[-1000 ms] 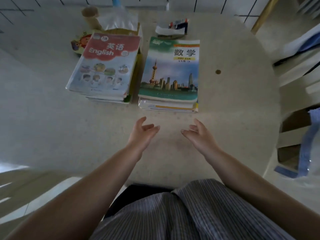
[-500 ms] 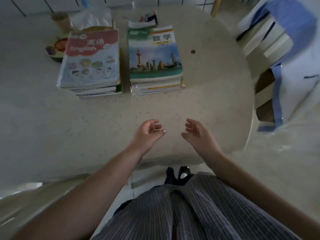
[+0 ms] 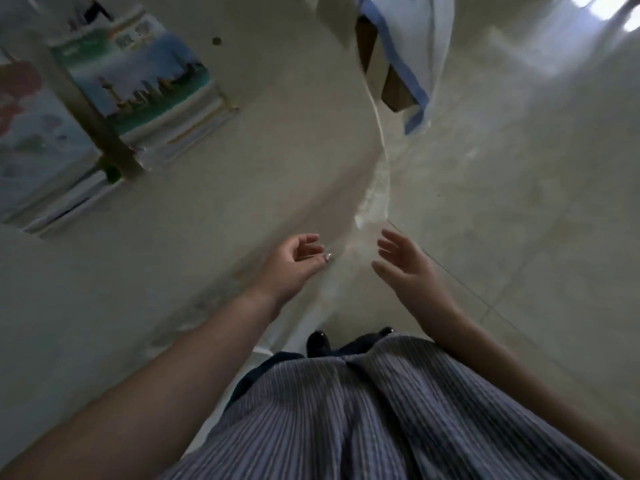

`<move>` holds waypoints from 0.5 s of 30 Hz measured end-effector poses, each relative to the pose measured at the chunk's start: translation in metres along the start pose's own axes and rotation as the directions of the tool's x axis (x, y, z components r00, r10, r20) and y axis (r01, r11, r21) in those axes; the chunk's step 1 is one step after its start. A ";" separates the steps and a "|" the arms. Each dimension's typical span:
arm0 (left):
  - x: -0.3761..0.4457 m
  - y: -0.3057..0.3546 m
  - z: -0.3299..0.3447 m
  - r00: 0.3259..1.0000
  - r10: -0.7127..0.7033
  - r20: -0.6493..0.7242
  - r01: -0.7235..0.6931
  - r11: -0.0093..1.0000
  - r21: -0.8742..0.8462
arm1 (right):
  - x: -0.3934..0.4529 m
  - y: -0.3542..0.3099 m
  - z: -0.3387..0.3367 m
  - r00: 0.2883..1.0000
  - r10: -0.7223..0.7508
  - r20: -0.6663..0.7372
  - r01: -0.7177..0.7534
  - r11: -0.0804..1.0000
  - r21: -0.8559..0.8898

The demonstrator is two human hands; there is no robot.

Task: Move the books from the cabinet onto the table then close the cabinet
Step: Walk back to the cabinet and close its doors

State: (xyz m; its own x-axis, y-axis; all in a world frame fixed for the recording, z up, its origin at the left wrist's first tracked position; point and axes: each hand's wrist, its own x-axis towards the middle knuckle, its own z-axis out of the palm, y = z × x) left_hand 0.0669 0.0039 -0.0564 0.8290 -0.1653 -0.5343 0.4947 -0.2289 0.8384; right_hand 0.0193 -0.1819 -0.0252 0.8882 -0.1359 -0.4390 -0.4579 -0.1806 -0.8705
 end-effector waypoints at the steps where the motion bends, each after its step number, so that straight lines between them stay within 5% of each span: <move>1: -0.001 0.001 0.011 0.999 0.003 0.042 -0.004 1.000 0.022 | -0.010 0.007 -0.008 0.999 0.013 -0.042 -0.013 1.000 0.011; 7: -0.004 0.019 0.089 0.957 0.037 0.288 -0.089 0.981 0.170 | -0.068 0.047 -0.065 0.950 0.083 -0.301 -0.050 0.992 0.117; 15: -0.054 0.028 0.234 0.819 0.002 0.574 -0.237 0.912 0.335 | -0.183 0.125 -0.151 0.814 0.189 -0.550 -0.047 0.964 0.263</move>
State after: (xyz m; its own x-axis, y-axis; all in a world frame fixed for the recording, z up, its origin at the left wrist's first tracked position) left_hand -0.0255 -0.2180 -0.0295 0.5303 -0.6865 -0.4975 0.1672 -0.4906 0.8552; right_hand -0.2070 -0.3269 -0.0201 0.6144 -0.6802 -0.3997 -0.4726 0.0883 -0.8768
